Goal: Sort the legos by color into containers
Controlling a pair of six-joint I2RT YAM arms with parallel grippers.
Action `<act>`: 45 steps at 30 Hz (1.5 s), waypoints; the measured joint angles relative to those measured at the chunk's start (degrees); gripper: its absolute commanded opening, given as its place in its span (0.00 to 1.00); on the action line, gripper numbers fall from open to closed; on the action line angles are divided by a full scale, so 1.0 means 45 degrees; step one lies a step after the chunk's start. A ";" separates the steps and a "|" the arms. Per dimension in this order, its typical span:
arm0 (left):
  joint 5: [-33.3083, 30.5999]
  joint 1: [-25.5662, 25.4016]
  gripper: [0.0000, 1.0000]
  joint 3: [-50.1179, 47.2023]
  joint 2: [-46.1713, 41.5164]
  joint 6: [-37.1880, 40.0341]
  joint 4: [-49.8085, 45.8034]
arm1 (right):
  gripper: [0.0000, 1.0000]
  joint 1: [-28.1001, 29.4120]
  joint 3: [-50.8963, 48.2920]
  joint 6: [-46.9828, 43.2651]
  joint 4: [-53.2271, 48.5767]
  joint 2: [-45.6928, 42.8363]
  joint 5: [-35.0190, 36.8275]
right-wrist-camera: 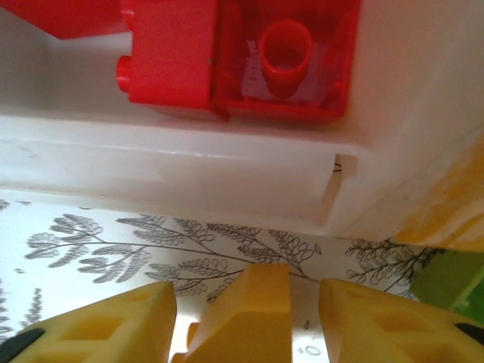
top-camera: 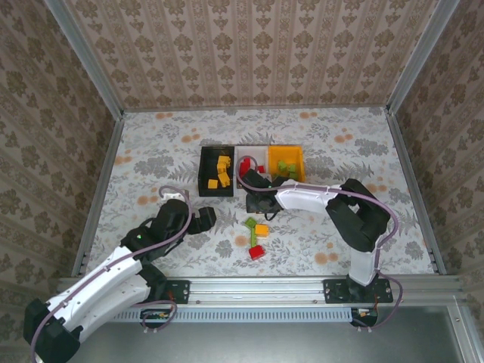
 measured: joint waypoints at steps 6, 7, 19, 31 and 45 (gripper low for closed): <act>-0.0005 0.0087 1.00 0.0000 -0.0155 0.0000 -0.0058 | 0.32 -0.0029 -0.0019 -0.0112 0.0019 -0.0151 -0.0015; -0.0005 0.0121 1.00 0.0000 -0.0180 0.0000 -0.0058 | 0.31 -0.0029 -0.0034 -0.0194 0.0019 -0.0311 -0.0049; 0.0015 0.0175 1.00 0.0000 -0.0257 0.0000 -0.0194 | 0.33 0.0403 0.3075 -0.1705 0.0364 -0.1331 -0.1695; 0.0364 0.0175 1.00 -0.0214 -0.0442 -0.0053 -0.0282 | 0.42 0.0126 0.8500 -0.2759 0.0641 0.3779 -0.1739; 0.0539 0.0189 1.00 -0.0223 -0.0937 -0.0049 -0.0525 | 0.71 0.0044 0.7140 -0.3356 0.0350 0.2259 -0.1676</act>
